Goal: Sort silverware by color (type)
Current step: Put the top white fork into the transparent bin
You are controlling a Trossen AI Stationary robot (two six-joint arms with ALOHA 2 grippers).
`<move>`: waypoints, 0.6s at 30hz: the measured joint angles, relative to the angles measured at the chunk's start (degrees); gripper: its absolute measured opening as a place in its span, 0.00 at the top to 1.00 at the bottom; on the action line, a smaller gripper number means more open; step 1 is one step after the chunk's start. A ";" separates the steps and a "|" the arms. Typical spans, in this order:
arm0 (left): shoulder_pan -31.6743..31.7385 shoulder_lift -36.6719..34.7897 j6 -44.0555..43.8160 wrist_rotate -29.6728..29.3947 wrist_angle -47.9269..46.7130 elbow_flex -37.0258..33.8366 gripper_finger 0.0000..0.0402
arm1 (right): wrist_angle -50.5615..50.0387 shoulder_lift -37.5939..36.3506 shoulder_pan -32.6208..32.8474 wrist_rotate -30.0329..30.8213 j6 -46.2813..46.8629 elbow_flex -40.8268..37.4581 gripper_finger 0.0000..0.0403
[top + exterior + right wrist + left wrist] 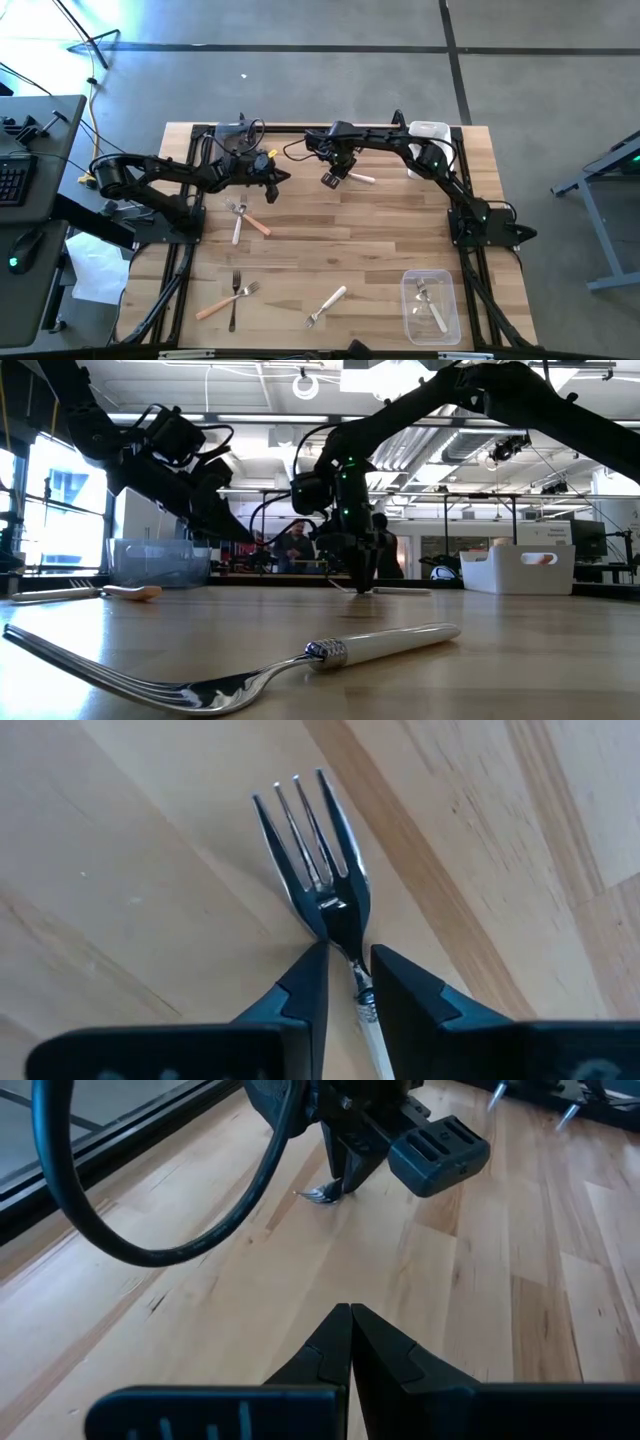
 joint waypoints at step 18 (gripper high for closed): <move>-0.02 0.00 0.33 0.07 0.96 0.00 1.00 | 0.02 0.00 -0.02 0.01 -0.26 -0.02 0.84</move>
